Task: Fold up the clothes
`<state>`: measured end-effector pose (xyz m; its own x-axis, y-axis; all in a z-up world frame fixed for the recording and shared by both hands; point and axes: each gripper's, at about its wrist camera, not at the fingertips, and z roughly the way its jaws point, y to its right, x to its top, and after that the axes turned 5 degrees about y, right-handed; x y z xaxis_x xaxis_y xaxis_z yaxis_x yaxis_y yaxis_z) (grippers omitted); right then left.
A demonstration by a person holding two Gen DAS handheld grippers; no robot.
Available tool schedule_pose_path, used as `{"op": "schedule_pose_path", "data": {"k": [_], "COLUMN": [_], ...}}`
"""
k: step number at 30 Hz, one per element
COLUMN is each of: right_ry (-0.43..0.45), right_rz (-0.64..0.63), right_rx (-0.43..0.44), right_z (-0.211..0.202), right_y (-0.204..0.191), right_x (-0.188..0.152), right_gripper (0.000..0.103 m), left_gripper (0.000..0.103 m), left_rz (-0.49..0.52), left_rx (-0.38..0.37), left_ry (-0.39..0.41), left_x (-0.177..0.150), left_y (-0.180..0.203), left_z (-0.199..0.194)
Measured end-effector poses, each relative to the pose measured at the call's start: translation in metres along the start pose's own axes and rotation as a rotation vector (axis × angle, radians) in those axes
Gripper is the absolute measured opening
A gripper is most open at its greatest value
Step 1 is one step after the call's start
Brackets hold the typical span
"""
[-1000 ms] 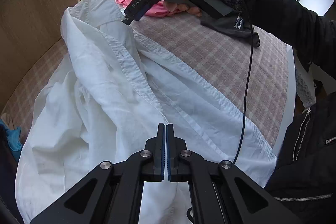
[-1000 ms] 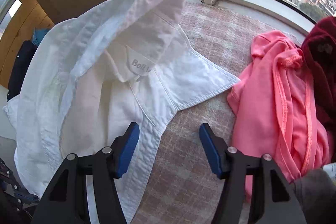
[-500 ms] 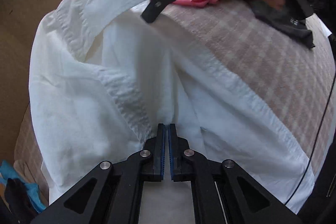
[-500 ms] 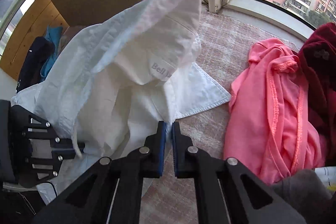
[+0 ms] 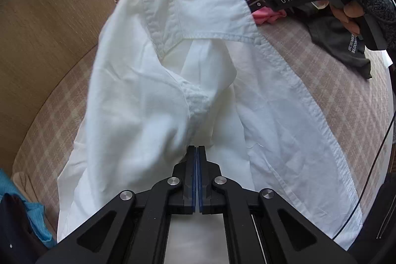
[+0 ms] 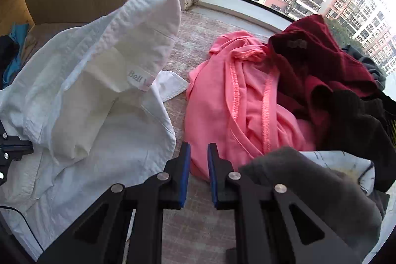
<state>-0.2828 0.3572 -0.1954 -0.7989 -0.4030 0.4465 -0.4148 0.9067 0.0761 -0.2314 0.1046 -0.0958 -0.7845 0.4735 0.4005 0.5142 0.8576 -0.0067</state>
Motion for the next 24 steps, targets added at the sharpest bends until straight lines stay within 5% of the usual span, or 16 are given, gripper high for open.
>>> {"op": "schedule_pose_path", "data": {"k": [2,4,6,10,12,16,18,20,24], "right_ry": [0.05,0.064,0.043,-0.064,-0.053,-0.082,-0.077,-0.047,-0.092], "right_rz": [0.032,0.018,-0.046,-0.226,-0.265,-0.134,-0.051,-0.034,-0.006], "right_rx": [0.123,0.29,0.364,0.297,0.242,0.189,0.353,0.389,0.502], "right_z": [-0.022,-0.03,-0.022,-0.005,-0.017,-0.042,-0.054,-0.064,-0.057], "right_y": [-0.007,-0.041,-0.091,-0.154,-0.155,-0.13,-0.137,-0.157,-0.207], "right_x": [-0.012,-0.022,-0.016,-0.044,-0.056,-0.065,-0.063,-0.061,-0.057], "right_gripper": [0.014,0.014,0.014,0.014,0.015,0.017,0.022,0.033,0.038], "left_gripper": [0.003,0.004,0.006,0.009,0.009,0.009,0.012,0.021,0.031], "left_rz": [-0.011,-0.015,-0.025,-0.052,-0.057,-0.102,-0.108,-0.114,-0.091], "left_rx": [-0.004,-0.001,0.004,0.022,0.062,0.097,0.111,0.124,0.206], "left_ry": [0.039,0.075,0.088,0.09,0.067,0.032,0.016,0.001,-0.04], "left_x": [-0.007,-0.02,-0.037,-0.074,-0.1,-0.16,-0.183,-0.206,-0.227], "left_y": [0.003,0.01,0.017,0.031,0.039,0.048,0.054,0.06,0.056], "left_z": [-0.025,-0.051,-0.07,-0.102,-0.113,-0.137,-0.139,-0.14,-0.13]}}
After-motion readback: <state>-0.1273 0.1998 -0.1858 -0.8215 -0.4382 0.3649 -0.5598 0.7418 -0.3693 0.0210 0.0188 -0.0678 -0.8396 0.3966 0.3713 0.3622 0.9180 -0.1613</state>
